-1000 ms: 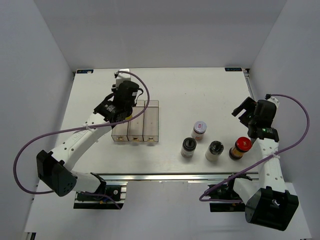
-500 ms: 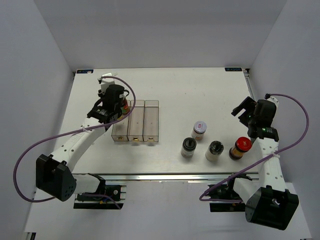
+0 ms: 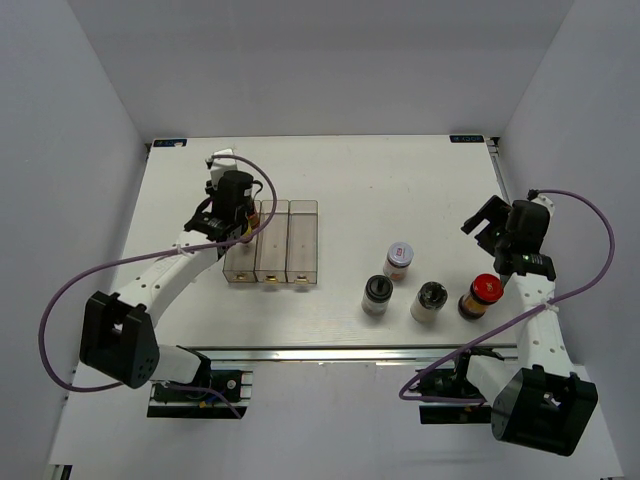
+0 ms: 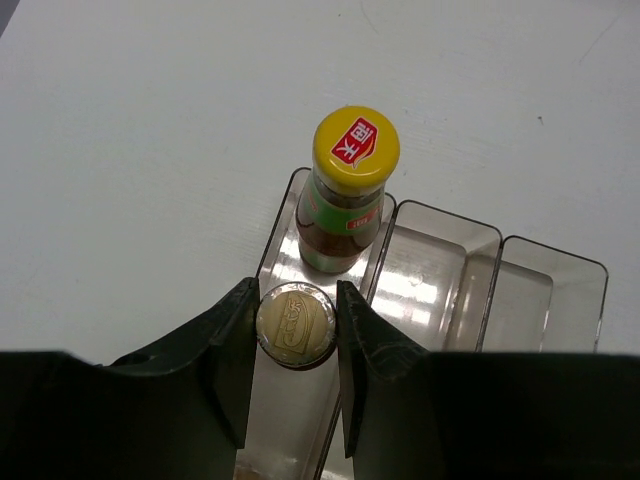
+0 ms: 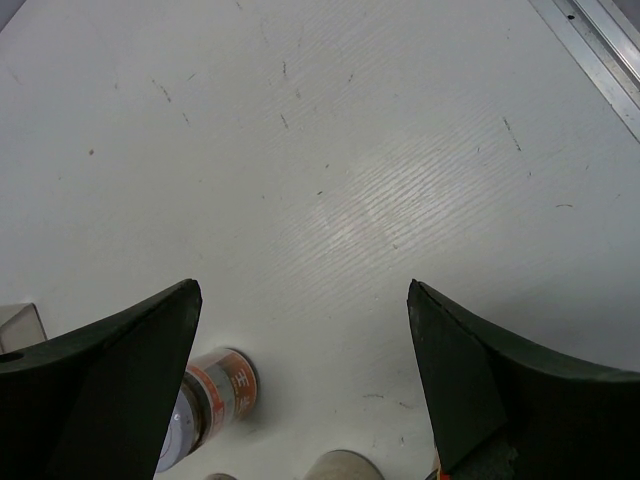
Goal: Organize the condiment bottles
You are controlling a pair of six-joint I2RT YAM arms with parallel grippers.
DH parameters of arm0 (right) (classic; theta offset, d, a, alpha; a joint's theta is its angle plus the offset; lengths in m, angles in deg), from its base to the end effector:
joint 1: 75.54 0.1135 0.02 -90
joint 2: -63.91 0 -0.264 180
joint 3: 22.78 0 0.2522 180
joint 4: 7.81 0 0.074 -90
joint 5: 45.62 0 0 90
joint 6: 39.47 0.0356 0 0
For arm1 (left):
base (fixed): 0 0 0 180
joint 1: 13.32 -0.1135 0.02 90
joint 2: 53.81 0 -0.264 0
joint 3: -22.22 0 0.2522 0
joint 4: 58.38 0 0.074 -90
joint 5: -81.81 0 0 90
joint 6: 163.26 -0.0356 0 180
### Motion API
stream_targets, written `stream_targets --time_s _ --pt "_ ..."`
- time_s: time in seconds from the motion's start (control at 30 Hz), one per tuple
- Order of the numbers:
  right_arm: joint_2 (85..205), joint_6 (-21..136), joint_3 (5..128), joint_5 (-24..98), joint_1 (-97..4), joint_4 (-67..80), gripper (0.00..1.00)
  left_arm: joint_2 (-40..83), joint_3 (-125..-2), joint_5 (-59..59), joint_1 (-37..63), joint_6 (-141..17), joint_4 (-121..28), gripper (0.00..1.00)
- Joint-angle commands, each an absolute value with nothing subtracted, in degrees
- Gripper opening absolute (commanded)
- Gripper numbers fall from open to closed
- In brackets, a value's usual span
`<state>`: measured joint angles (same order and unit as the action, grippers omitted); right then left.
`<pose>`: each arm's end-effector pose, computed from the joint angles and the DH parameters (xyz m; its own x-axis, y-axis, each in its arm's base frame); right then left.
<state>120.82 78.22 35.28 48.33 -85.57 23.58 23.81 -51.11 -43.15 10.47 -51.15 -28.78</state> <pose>0.2188 -0.0412 0.2846 -0.3312 0.5293 -0.7811 0.4362 0.8199 0.3707 0.2832 -0.1026 0.2950 -0.4333 -0.1461 -0.8893 -0.2890 0.9572 -0.0164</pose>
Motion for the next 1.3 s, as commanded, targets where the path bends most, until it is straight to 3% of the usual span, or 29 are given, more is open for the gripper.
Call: stream_targets --time_s 0.0,0.33,0.47,0.53,0.57,0.7,1.0,1.07,1.13,1.17,1.23,1.27 --pt "121.1 78.3 35.1 48.3 -85.8 21.3 0.89 24.1 -50.9 -43.9 10.2 -50.7 -30.6 0.00" --pt "121.4 78.3 34.8 47.3 -85.8 21.1 0.89 26.9 -50.1 -39.6 10.2 -49.1 -28.9 0.00" --pt "121.2 78.2 34.8 47.7 -85.7 21.5 0.89 28.1 -51.1 -40.8 10.2 -48.4 -26.8 0.21" --pt "121.0 78.2 34.9 47.7 -85.8 21.7 0.89 28.3 -51.3 -41.2 10.2 -48.1 -25.9 0.18" --pt "121.0 78.3 34.9 47.7 -85.8 21.8 0.89 28.4 -51.3 -41.4 10.2 -47.7 -25.6 0.11" --pt "120.6 78.6 34.8 47.2 -85.7 21.7 0.89 27.8 -51.1 -41.0 10.2 -45.7 -23.8 0.00" --pt "120.6 78.7 34.9 45.7 -85.7 21.3 0.89 23.0 -48.1 -41.6 10.2 -45.5 -23.6 0.00" --pt "120.6 78.7 34.8 45.3 -85.8 21.3 0.89 23.0 -47.8 -41.9 10.2 -45.7 -23.6 0.19" --pt "120.6 78.6 34.8 44.9 -85.8 21.4 0.89 23.3 -48.0 -40.9 10.2 -45.8 -23.1 0.23" --pt "120.6 78.4 34.9 44.9 -85.7 21.4 0.89 23.4 -48.1 -39.9 10.2 -45.8 -23.0 0.29" --pt "120.4 78.3 34.8 44.9 -85.8 21.4 0.89 23.1 -48.1 -40.1 10.2 -45.6 -22.5 0.34" --pt "120.3 78.3 34.8 44.9 -85.8 21.3 0.89 22.8 -48.2 -40.4 10.2 -45.6 -22.4 0.42"
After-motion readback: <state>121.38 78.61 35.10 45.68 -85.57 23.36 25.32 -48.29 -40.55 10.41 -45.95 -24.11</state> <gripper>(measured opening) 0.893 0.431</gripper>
